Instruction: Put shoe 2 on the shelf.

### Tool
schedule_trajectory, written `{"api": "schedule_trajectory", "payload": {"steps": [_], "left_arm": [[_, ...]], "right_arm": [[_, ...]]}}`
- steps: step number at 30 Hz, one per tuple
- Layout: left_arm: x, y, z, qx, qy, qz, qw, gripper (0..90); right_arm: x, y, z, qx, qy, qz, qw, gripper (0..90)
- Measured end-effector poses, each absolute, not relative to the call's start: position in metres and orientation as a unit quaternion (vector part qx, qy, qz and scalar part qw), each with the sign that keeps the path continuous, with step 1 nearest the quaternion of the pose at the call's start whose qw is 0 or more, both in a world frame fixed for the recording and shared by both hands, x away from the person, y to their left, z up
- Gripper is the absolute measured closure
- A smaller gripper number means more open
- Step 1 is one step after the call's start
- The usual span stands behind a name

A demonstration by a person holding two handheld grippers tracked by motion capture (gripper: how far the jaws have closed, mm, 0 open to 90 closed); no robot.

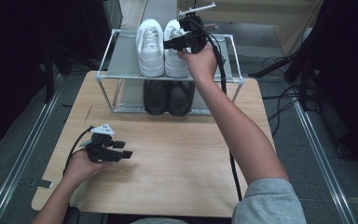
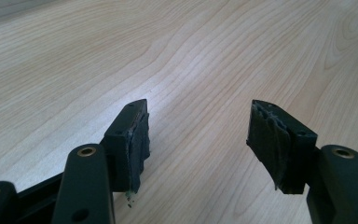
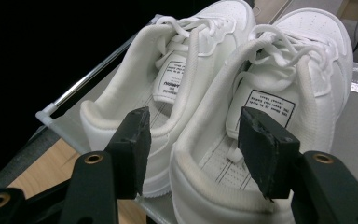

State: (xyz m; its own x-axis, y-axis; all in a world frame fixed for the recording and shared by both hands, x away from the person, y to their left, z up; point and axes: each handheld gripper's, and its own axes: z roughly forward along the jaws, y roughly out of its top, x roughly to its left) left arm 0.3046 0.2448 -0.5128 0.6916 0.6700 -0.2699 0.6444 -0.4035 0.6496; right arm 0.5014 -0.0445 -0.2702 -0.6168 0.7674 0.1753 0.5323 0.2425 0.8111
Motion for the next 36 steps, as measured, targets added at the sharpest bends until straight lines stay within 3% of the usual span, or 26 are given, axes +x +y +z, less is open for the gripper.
{"api": "schedule_trajectory", "payload": {"steps": [18,36], "left_arm": [[0.316,0.234,-0.512,0.846,0.378,0.015,0.375,38.5],[0.318,0.233,-0.515,0.849,0.379,0.013,0.368,38.0]], "right_arm": [[0.467,-0.072,-0.268,0.379,0.783,0.478,0.123,42.1],[0.437,-0.100,-0.313,0.364,0.787,0.488,0.100,41.1]]}}
